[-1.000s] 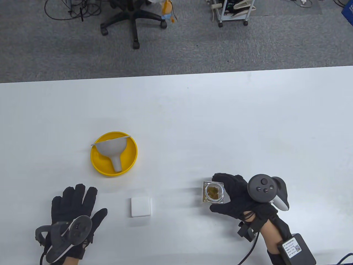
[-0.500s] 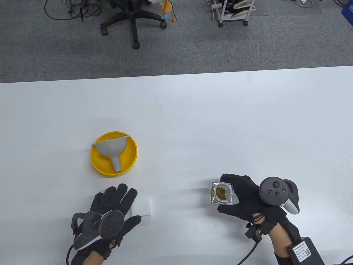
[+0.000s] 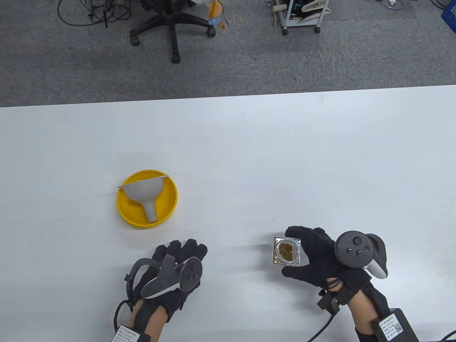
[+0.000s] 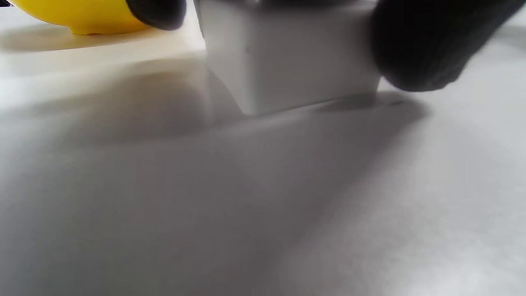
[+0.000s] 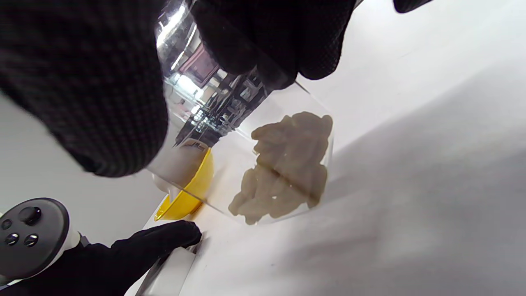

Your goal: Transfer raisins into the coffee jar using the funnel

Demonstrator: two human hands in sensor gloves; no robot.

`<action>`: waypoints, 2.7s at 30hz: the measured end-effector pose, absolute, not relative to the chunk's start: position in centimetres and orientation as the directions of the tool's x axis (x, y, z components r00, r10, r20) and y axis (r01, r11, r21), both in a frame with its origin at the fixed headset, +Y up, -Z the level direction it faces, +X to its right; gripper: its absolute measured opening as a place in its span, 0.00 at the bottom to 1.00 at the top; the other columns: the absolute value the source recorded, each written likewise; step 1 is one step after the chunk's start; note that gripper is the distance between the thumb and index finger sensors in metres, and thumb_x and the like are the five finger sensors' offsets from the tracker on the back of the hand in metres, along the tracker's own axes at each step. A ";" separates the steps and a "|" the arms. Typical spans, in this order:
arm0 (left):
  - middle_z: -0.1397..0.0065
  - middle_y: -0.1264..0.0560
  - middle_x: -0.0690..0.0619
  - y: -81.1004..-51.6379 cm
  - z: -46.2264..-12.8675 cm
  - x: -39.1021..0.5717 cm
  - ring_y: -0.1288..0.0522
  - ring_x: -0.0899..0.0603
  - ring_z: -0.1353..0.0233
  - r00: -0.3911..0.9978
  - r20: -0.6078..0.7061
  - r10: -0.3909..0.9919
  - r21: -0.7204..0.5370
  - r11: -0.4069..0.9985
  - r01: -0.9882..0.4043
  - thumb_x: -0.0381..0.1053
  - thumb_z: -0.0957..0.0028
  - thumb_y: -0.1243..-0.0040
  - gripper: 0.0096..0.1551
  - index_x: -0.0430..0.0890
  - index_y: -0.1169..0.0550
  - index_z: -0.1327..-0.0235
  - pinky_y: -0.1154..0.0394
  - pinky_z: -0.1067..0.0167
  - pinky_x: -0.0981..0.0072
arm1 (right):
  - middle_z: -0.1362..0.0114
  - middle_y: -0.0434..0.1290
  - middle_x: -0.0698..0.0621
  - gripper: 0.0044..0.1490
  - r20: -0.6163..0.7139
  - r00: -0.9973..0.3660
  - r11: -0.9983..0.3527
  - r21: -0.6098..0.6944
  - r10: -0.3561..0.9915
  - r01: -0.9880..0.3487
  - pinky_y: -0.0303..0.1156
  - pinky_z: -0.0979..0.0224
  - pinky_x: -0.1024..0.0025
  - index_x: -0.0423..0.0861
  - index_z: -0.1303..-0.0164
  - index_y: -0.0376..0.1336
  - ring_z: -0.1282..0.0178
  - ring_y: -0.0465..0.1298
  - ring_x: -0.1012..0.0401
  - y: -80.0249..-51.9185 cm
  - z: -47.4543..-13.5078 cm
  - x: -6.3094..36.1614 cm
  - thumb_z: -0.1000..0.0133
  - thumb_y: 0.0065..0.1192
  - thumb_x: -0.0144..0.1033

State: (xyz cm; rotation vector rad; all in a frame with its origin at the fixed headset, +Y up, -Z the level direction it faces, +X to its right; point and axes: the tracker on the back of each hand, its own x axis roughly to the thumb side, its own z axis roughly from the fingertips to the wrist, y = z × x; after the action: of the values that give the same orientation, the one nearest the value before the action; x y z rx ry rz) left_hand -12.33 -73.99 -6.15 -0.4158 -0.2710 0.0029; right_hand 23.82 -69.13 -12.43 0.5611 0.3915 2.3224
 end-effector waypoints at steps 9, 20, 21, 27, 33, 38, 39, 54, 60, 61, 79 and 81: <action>0.13 0.43 0.60 -72.2 -6.7 -12.6 0.39 0.37 0.18 0.928 0.243 0.284 -0.299 0.932 -0.207 0.62 0.54 0.30 0.50 0.64 0.45 0.23 0.39 0.22 0.41 | 0.20 0.69 0.47 0.59 0.282 -0.655 -0.703 0.432 0.701 -0.565 0.54 0.22 0.28 0.51 0.27 0.60 0.18 0.68 0.48 -69.3 -12.4 23.5 0.63 0.86 0.64; 0.12 0.45 0.49 -65.8 -7.5 -7.8 0.25 0.36 0.23 0.463 0.273 0.844 -0.196 0.519 -0.832 0.64 0.56 0.24 0.57 0.58 0.46 0.22 0.24 0.26 0.47 | 0.19 0.65 0.42 0.59 0.237 -0.650 -0.689 0.322 0.722 -0.649 0.55 0.21 0.29 0.48 0.28 0.57 0.18 0.66 0.43 -70.0 -10.7 21.3 0.62 0.85 0.64; 0.13 0.50 0.44 -66.2 -7.5 -7.4 0.28 0.38 0.21 0.385 0.277 0.881 -0.221 0.448 -0.866 0.64 0.55 0.23 0.59 0.54 0.48 0.22 0.26 0.24 0.50 | 0.20 0.65 0.40 0.59 0.235 -0.645 -0.684 0.315 0.727 -0.657 0.56 0.22 0.30 0.48 0.29 0.57 0.19 0.68 0.41 -70.0 -10.6 21.0 0.62 0.85 0.64; 0.13 0.50 0.42 -68.6 -6.5 -7.3 0.30 0.40 0.20 0.186 0.292 0.938 -0.148 0.236 -0.960 0.61 0.56 0.19 0.56 0.50 0.40 0.21 0.29 0.23 0.53 | 0.23 0.69 0.36 0.59 0.201 -0.664 -0.693 0.245 0.721 -0.678 0.68 0.28 0.33 0.46 0.30 0.58 0.30 0.78 0.39 -70.4 -9.3 20.4 0.63 0.85 0.65; 0.16 0.37 0.46 -68.4 -5.6 -7.2 0.27 0.39 0.22 0.292 0.356 0.888 -0.030 0.323 -0.946 0.62 0.57 0.18 0.45 0.56 0.29 0.27 0.27 0.24 0.51 | 0.26 0.74 0.41 0.59 0.223 -0.661 -0.698 0.239 0.716 -0.675 0.68 0.28 0.34 0.47 0.31 0.59 0.30 0.79 0.42 -70.3 -8.5 19.0 0.63 0.85 0.67; 0.18 0.36 0.46 -67.8 -4.9 -5.7 0.28 0.37 0.23 0.381 0.433 0.817 -0.044 0.441 -0.896 0.60 0.56 0.18 0.39 0.57 0.26 0.32 0.28 0.24 0.49 | 0.27 0.75 0.42 0.59 0.249 -0.684 -0.728 0.222 0.686 -0.649 0.68 0.27 0.35 0.48 0.31 0.59 0.31 0.79 0.43 -70.2 -7.9 18.1 0.64 0.86 0.67; 0.18 0.35 0.46 -67.6 -4.7 -5.6 0.28 0.37 0.22 0.424 0.448 0.787 -0.016 0.482 -0.876 0.60 0.56 0.18 0.39 0.58 0.26 0.33 0.28 0.24 0.49 | 0.27 0.74 0.42 0.59 0.249 -0.685 -0.729 0.221 0.684 -0.648 0.68 0.27 0.35 0.48 0.31 0.60 0.31 0.79 0.43 -70.3 -7.9 18.1 0.64 0.86 0.66; 0.20 0.32 0.43 -66.2 -4.0 -4.5 0.26 0.34 0.26 0.641 0.459 0.615 0.099 0.682 -0.725 0.61 0.56 0.19 0.34 0.60 0.22 0.36 0.26 0.26 0.46 | 0.30 0.77 0.41 0.59 0.267 -0.723 -0.769 0.175 0.638 -0.614 0.70 0.29 0.36 0.47 0.33 0.63 0.35 0.80 0.43 -70.0 -8.0 17.9 0.65 0.88 0.68; 0.15 0.31 0.56 -67.5 -6.0 -5.9 0.46 0.39 0.13 0.182 0.428 0.885 -0.332 0.341 -0.879 0.52 0.48 0.35 0.24 0.61 0.21 0.36 0.41 0.22 0.44 | 0.32 0.78 0.42 0.58 0.235 -0.523 -0.572 0.413 0.819 -0.709 0.71 0.29 0.38 0.47 0.34 0.63 0.37 0.81 0.44 -70.5 -8.7 18.3 0.64 0.87 0.67; 0.16 0.29 0.57 -67.9 -6.4 -6.1 0.49 0.41 0.12 0.054 0.375 0.925 -0.428 0.225 -0.876 0.51 0.47 0.36 0.22 0.60 0.19 0.38 0.45 0.22 0.43 | 0.31 0.77 0.41 0.58 0.219 -0.472 -0.517 0.464 0.854 -0.720 0.70 0.29 0.37 0.46 0.33 0.63 0.36 0.80 0.43 -70.7 -8.7 18.2 0.64 0.89 0.66; 0.19 0.37 0.45 -66.8 -4.4 -4.8 0.31 0.34 0.24 0.707 0.313 0.635 0.050 0.732 -0.679 0.75 0.51 0.34 0.48 0.57 0.38 0.22 0.34 0.27 0.35 | 0.32 0.75 0.40 0.60 0.146 -0.608 -0.625 0.237 0.780 -0.744 0.73 0.33 0.40 0.45 0.34 0.59 0.37 0.79 0.42 -71.2 -8.4 17.9 0.65 0.87 0.68; 0.20 0.35 0.43 -66.8 -4.4 -4.5 0.30 0.33 0.25 0.707 0.308 0.637 0.060 0.728 -0.682 0.73 0.50 0.33 0.45 0.57 0.36 0.24 0.33 0.28 0.35 | 0.33 0.75 0.40 0.60 0.145 -0.602 -0.618 0.239 0.786 -0.749 0.73 0.33 0.40 0.45 0.35 0.60 0.38 0.80 0.43 -71.3 -8.4 18.0 0.65 0.87 0.69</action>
State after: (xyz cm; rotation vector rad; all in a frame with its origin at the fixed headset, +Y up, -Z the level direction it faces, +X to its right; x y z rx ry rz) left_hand -4.47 -66.85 -4.37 0.1751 -0.2761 0.7368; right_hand 18.05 -71.30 -8.40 0.2951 0.1921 2.2242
